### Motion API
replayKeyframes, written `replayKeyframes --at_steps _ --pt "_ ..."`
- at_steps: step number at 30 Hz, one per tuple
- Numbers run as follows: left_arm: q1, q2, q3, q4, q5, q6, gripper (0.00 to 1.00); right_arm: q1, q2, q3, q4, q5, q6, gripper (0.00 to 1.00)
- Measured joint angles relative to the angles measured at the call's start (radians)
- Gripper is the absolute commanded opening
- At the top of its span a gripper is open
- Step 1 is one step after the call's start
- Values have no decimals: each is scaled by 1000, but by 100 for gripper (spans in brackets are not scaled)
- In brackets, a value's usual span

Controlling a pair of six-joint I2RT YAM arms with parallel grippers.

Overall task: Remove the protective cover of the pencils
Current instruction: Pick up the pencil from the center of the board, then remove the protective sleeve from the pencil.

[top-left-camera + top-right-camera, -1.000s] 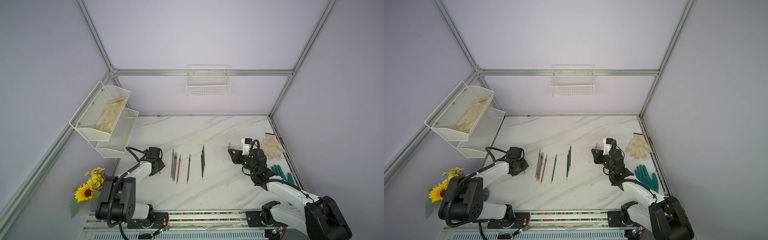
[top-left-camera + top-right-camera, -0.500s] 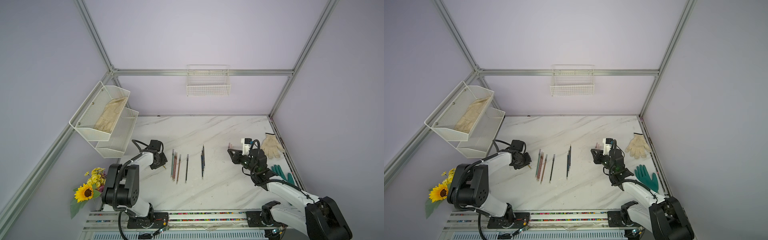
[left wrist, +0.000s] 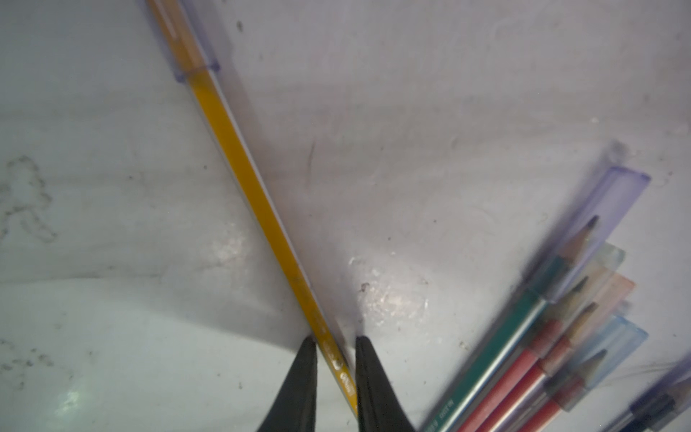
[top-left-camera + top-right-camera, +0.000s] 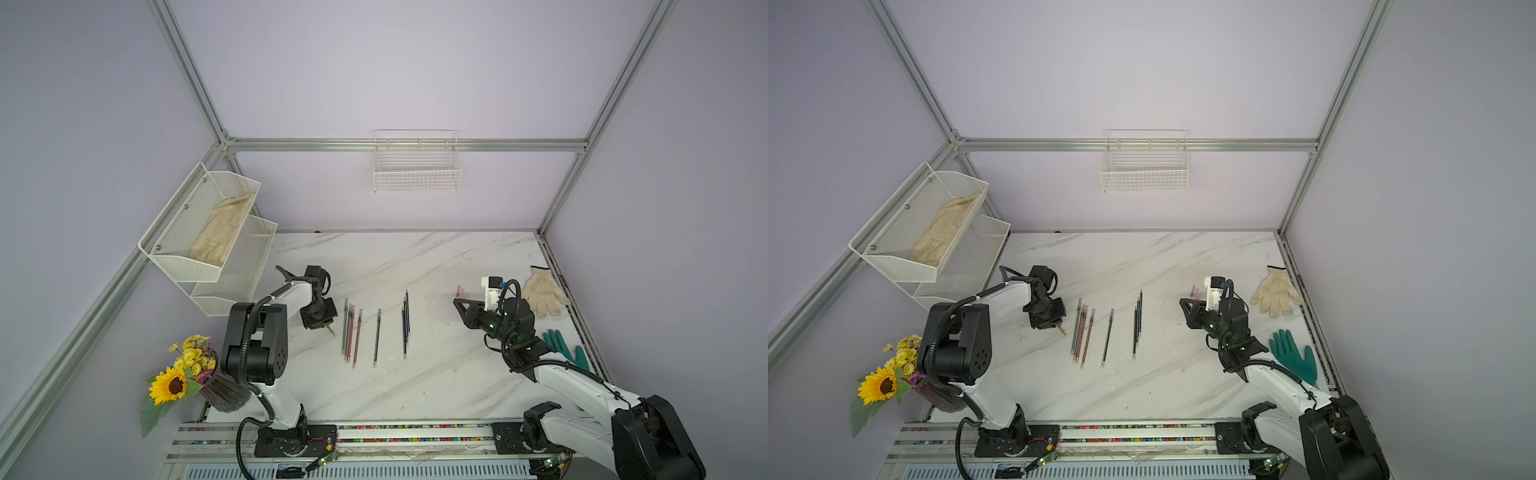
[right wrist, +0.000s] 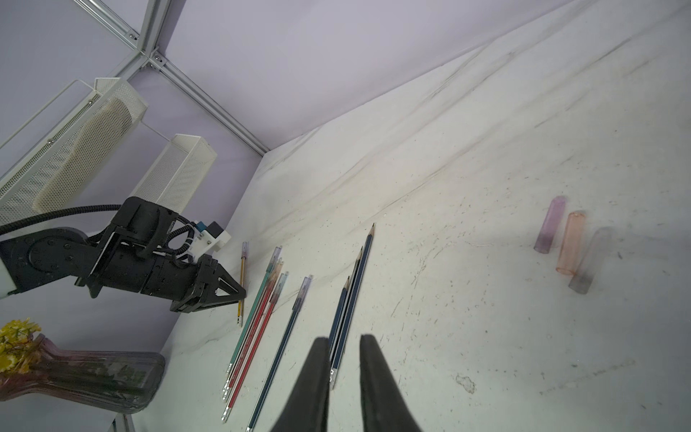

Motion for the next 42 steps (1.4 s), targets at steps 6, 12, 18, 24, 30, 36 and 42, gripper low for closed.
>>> replayKeyframes --at_steps 6,12,18,24,30,36,42 --pt "0 46 64 -85 -21 23 8 0 4 0 0 -17 8 49" --pt "-2 51 72 -98 -29 34 2 0 11 0 -2 -19 9 51" --pt "-5 40 70 -97 -38 34 1 0 11 0 -2 -19 9 51" --pt "-32 8 50 -148 -57 37 1 0 16 0 -1 -22 4 51" --pt "-153 -168 50 -192 -74 39 2 0 72 0 40 -84 3 51" --pt "-315 -381 51 -158 -36 105 6 5 207 50 113 -303 23 51" --pt "-407 -462 51 -100 57 177 5 92 339 199 126 -491 61 50"
